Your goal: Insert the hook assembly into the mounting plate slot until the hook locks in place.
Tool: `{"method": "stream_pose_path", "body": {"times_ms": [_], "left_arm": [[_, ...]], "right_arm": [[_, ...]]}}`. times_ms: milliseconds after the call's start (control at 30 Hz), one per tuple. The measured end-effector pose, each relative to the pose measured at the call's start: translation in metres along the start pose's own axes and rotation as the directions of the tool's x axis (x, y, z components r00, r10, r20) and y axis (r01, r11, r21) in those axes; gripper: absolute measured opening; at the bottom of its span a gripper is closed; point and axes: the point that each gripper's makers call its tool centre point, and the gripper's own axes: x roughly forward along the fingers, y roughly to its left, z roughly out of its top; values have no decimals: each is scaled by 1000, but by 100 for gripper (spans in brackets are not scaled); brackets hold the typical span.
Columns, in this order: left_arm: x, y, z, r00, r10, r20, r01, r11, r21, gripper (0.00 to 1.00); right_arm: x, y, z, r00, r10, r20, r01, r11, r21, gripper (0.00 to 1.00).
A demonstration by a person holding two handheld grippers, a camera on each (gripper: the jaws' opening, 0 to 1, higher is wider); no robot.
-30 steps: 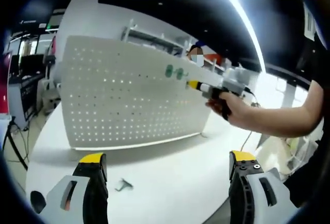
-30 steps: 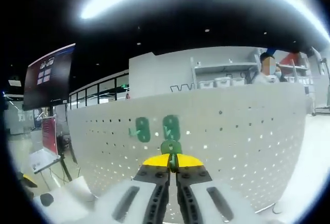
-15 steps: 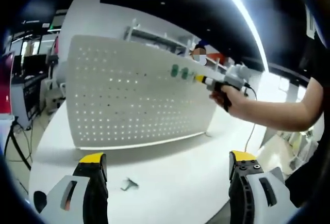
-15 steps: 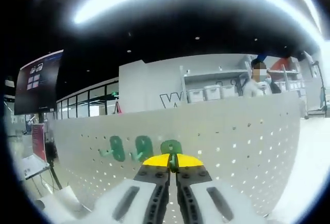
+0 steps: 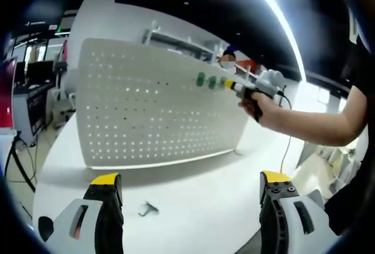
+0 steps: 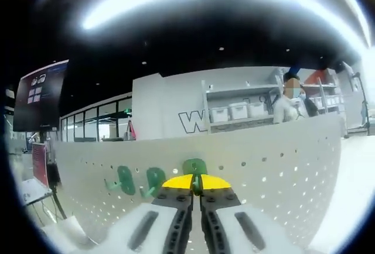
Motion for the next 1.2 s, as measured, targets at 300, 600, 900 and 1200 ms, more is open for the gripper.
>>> {"method": "stream_pose_path", "body": {"times_ms": [300, 600, 900, 1200], "left_arm": [[1, 1, -4, 1000, 0, -11, 0, 1000, 0, 98], [-2, 7, -7, 1000, 10, -15, -10, 1000, 0, 97], [-7, 15, -11, 999, 29, -25, -29, 1000, -6, 97], [-8, 19, -24, 997, 41, -60, -42, 999, -16, 98]], "right_arm": [[2, -3, -1, 1000, -3, 17, 2, 1000, 26, 0], [2, -5, -7, 999, -5, 34, 3, 998, 58, 0], [3, -3, -8, 999, -11, 52, 9, 999, 42, 0], [6, 0, -8, 1000, 8, -3, -8, 1000, 0, 3]]}}
